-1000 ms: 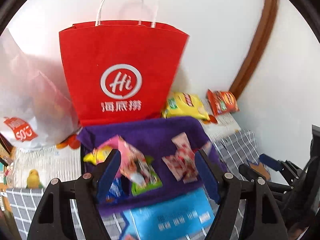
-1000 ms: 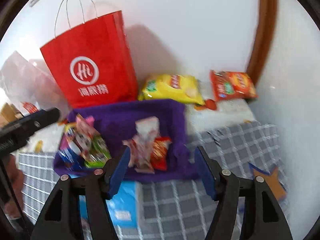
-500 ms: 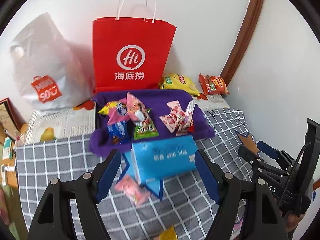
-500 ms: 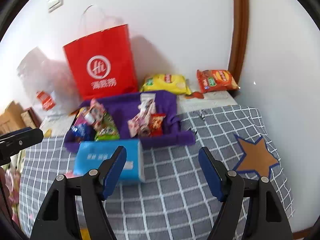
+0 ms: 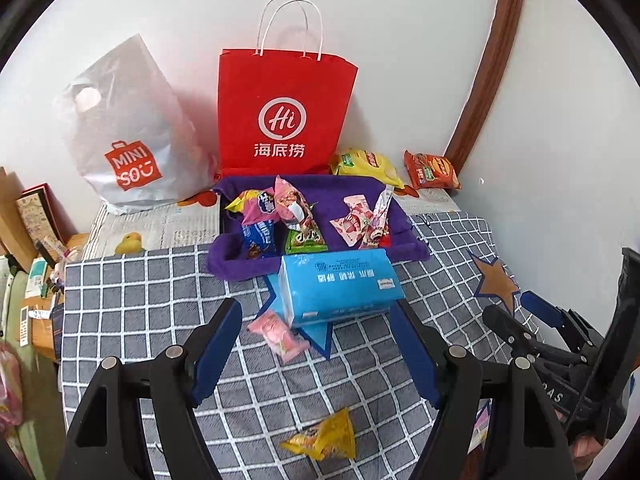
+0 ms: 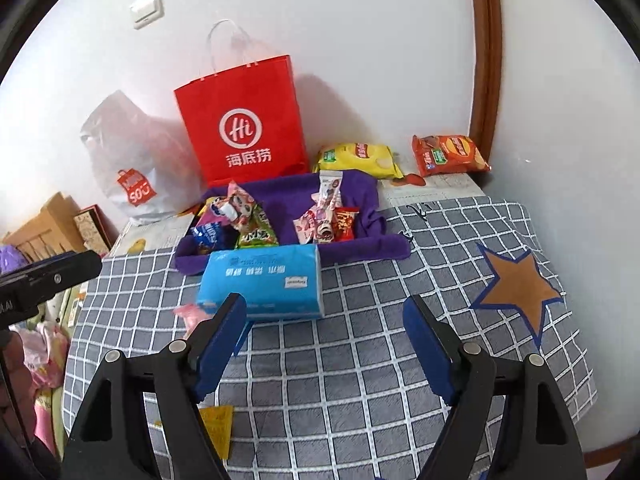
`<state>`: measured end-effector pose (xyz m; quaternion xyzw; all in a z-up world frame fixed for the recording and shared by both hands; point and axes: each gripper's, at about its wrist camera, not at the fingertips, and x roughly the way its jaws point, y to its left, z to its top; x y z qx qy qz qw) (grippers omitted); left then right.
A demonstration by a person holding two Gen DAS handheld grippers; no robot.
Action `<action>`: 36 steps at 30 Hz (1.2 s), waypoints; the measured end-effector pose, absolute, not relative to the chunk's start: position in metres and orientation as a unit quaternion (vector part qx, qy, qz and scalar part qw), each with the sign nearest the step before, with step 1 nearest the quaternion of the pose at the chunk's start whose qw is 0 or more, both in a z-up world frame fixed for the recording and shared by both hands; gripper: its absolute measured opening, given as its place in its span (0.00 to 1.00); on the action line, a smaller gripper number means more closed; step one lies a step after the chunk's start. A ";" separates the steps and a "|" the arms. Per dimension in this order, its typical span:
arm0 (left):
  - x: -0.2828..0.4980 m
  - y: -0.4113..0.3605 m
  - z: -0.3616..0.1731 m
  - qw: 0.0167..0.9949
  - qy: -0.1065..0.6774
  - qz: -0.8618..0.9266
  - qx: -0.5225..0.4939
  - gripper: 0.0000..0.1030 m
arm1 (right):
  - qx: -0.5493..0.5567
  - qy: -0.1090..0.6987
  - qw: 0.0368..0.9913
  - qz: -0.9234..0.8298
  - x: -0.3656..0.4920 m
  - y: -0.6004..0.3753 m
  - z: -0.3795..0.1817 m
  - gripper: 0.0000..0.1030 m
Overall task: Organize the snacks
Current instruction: 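Withdraw both open tools back toward the remaining snacks, then grasp the yellow triangular snack bag with the right tool while the left tool grasps the pink peach candy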
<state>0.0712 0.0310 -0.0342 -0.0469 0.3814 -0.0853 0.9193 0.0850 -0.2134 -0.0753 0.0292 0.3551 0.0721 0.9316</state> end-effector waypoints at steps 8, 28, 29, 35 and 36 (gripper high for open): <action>0.061 0.053 -0.044 0.913 0.397 -0.060 -0.070 0.75 | 0.036 0.350 0.930 0.105 0.059 -0.210 -0.082 0.78; 0.036 0.101 -0.079 0.900 0.423 -0.023 -0.101 0.75 | -0.011 0.404 0.884 0.236 0.017 -0.128 -0.175 0.78; 0.036 0.102 -0.080 0.900 0.424 -0.024 -0.101 0.75 | -0.018 0.405 0.882 0.239 0.016 -0.125 -0.179 0.78; 0.040 0.107 -0.093 0.896 0.430 -0.025 -0.109 0.76 | -0.057 0.417 0.871 0.253 0.018 -0.102 -0.201 0.78; 0.042 0.107 -0.097 0.894 0.433 -0.026 -0.109 0.76 | -0.065 0.419 0.871 0.250 0.018 -0.098 -0.208 0.78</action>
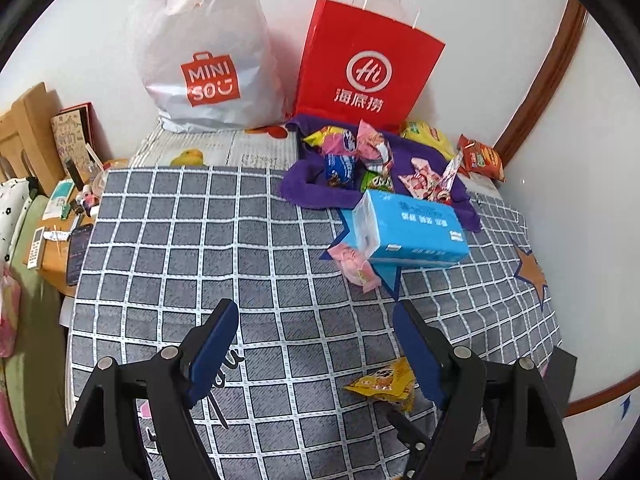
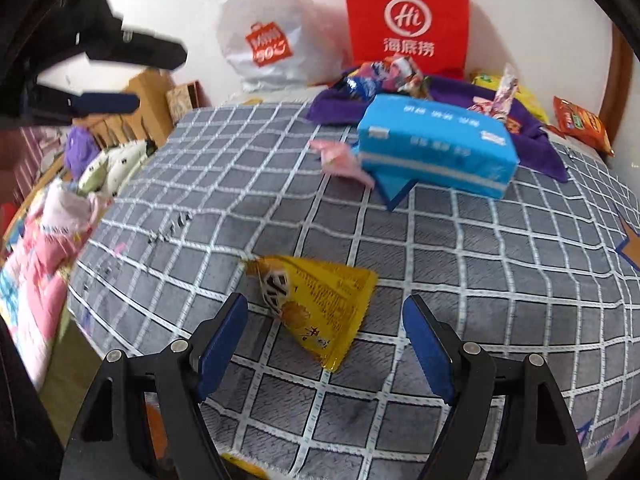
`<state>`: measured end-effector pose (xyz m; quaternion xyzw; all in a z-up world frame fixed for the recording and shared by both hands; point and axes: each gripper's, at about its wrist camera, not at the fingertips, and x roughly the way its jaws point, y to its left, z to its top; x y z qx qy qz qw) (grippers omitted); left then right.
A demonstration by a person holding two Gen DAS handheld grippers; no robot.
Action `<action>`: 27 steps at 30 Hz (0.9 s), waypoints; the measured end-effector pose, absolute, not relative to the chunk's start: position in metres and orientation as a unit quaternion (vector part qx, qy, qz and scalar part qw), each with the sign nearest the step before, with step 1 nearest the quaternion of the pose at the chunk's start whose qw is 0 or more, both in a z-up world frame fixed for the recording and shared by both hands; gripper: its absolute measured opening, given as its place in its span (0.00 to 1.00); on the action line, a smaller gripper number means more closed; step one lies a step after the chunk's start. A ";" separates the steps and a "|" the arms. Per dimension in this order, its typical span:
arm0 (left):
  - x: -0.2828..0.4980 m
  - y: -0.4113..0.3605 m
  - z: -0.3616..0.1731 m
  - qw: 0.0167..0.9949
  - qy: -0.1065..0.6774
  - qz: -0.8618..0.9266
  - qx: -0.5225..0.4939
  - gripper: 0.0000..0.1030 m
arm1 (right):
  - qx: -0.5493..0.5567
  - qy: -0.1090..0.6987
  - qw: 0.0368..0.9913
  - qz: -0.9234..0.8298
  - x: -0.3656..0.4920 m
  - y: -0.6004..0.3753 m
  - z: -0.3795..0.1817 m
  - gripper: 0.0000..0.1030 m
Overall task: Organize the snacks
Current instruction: 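Grasp the yellow triangular snack bag with the right tool while the left tool grasps the pink peach candy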
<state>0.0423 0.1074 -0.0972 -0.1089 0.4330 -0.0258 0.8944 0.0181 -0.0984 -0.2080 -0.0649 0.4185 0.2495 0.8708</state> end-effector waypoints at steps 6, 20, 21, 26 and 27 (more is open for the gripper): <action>0.061 0.111 -0.119 0.881 0.460 -0.024 -0.109 0.76 | -0.083 0.421 0.872 0.235 0.028 -0.089 -0.228 0.77; 0.113 0.092 -0.158 0.859 0.500 -0.037 -0.108 0.76 | -0.061 0.399 0.888 0.219 0.072 -0.101 -0.232 0.51; 0.117 0.088 -0.161 0.856 0.503 -0.041 -0.108 0.76 | -0.055 0.399 0.890 0.213 0.075 -0.107 -0.230 0.49; 0.144 0.059 -0.177 0.848 0.517 -0.065 -0.100 0.76 | -0.030 0.391 0.903 0.174 0.090 -0.143 -0.218 0.45; 0.149 0.054 -0.180 0.846 0.520 -0.064 -0.095 0.76 | -0.033 0.387 0.907 0.162 0.094 -0.151 -0.217 0.45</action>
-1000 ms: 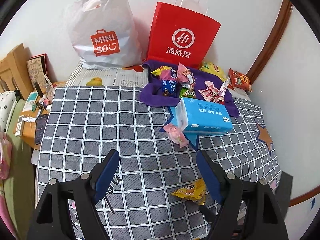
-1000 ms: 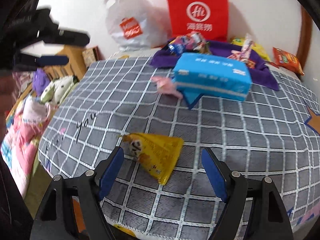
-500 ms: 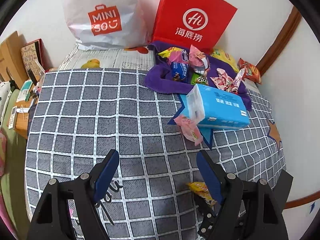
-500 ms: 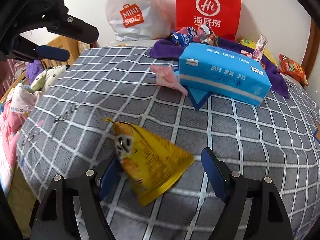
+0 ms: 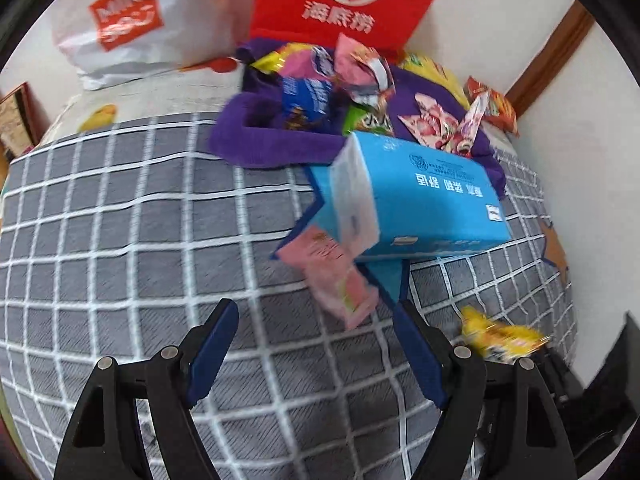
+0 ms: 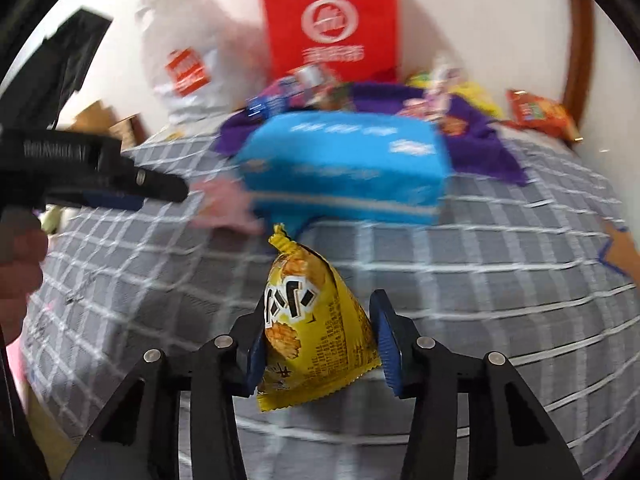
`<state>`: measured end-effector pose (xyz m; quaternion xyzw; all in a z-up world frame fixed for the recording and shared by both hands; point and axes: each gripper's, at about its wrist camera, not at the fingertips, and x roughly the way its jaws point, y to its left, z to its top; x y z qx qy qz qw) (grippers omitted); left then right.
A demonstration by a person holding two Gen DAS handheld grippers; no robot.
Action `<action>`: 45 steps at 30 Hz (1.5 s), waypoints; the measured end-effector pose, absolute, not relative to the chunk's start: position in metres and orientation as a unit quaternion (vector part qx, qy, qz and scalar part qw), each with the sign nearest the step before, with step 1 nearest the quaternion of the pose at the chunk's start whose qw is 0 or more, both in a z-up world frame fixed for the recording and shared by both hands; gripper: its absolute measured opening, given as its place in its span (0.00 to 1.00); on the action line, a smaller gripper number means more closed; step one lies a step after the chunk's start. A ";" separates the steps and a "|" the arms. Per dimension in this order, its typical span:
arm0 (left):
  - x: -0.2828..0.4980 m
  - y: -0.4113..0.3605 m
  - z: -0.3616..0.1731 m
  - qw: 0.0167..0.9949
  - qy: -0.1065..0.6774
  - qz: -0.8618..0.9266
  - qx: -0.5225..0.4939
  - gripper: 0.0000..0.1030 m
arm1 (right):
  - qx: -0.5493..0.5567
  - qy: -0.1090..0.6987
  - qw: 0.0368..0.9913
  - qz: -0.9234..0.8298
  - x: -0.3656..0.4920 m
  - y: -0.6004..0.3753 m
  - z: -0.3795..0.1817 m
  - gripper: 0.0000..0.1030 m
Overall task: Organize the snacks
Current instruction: 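Grasp the yellow triangular snack bag with the right tool while the left tool grasps the pink peach candy, then lift and carry the yellow bag and pink candy over the purple towel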
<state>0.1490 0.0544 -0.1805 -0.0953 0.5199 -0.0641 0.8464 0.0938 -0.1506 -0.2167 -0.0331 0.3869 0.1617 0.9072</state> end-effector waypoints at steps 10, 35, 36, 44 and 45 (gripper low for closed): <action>0.182 0.041 -0.204 0.838 0.529 -0.056 -0.118 0.55 | 0.005 0.404 0.909 0.099 0.135 -0.210 -0.225 0.45; 0.120 0.039 -0.215 0.898 0.439 -0.025 -0.014 0.33 | -0.027 0.409 0.907 0.091 0.153 -0.203 -0.242 0.58; 0.119 0.037 -0.216 0.901 0.434 -0.022 -0.008 0.33 | -0.025 0.410 0.907 0.093 0.154 -0.204 -0.242 0.59; 0.114 0.036 -0.220 0.916 0.402 0.000 -0.006 0.35 | -0.033 0.412 0.905 0.094 0.156 -0.199 -0.243 0.70; 0.114 0.036 -0.220 0.916 0.402 0.001 -0.006 0.35 | -0.031 0.413 0.905 0.097 0.156 -0.199 -0.243 0.71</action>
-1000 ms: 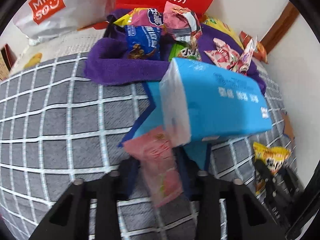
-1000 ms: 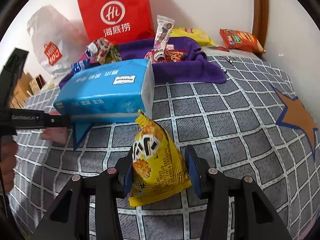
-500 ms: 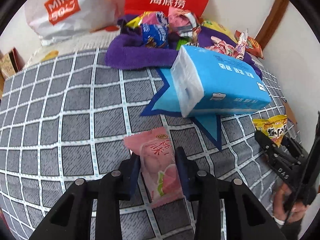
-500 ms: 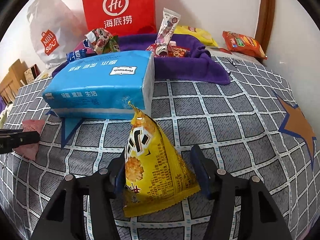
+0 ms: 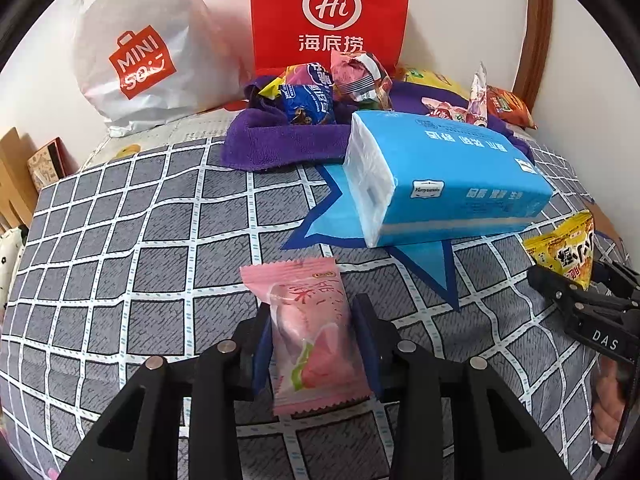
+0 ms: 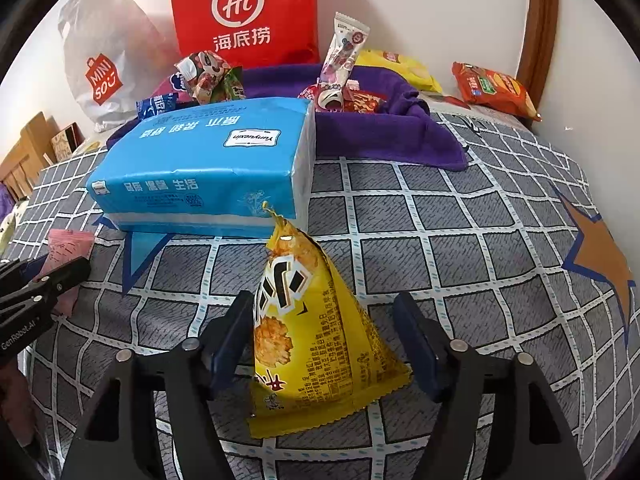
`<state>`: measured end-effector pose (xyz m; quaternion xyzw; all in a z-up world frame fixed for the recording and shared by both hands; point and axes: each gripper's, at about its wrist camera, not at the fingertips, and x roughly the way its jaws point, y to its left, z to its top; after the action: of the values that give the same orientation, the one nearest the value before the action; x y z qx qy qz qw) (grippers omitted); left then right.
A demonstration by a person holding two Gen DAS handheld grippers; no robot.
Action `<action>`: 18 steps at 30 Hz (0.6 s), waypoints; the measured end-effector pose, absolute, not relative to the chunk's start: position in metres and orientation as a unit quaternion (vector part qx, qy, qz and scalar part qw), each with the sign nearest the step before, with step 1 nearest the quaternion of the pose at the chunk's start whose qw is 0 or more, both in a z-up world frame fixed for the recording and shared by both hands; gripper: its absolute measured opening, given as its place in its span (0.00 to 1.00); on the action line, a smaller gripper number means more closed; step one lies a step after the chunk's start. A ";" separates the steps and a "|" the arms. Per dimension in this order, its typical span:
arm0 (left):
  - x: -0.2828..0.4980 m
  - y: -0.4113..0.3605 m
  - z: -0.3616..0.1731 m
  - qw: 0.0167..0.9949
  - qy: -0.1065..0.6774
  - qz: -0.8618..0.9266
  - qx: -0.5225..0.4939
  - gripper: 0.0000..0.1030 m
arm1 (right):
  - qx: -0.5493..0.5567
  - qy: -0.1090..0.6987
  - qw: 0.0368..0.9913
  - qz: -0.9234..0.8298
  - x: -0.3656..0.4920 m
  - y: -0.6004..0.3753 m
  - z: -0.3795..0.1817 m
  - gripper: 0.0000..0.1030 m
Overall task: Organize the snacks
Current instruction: 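Lift and carry the yellow bag and pink candy over the purple towel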
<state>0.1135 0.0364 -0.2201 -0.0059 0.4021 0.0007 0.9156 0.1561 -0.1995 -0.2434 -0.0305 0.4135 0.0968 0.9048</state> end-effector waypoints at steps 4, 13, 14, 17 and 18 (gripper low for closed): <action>0.114 0.034 -0.221 0.915 0.403 -0.001 -0.003 0.39 | -0.039 0.414 0.904 0.099 0.156 -0.196 -0.244 0.73; 0.112 0.032 -0.222 0.915 0.404 -0.011 0.001 0.47 | -0.033 0.413 0.903 0.111 0.154 -0.197 -0.244 0.75; 0.112 0.032 -0.222 0.915 0.404 -0.012 0.000 0.47 | -0.035 0.413 0.903 0.111 0.154 -0.196 -0.244 0.75; 0.111 0.034 -0.221 0.915 0.403 -0.022 -0.012 0.50 | -0.033 0.413 0.903 0.116 0.153 -0.195 -0.244 0.76; 0.111 0.035 -0.222 0.915 0.402 -0.028 -0.015 0.53 | -0.031 0.413 0.903 0.117 0.153 -0.196 -0.244 0.76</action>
<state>0.1114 0.0347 -0.2215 -0.0153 0.4023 -0.0279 0.9149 0.1532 -0.1959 -0.2441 -0.0308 0.4128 0.1173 0.9027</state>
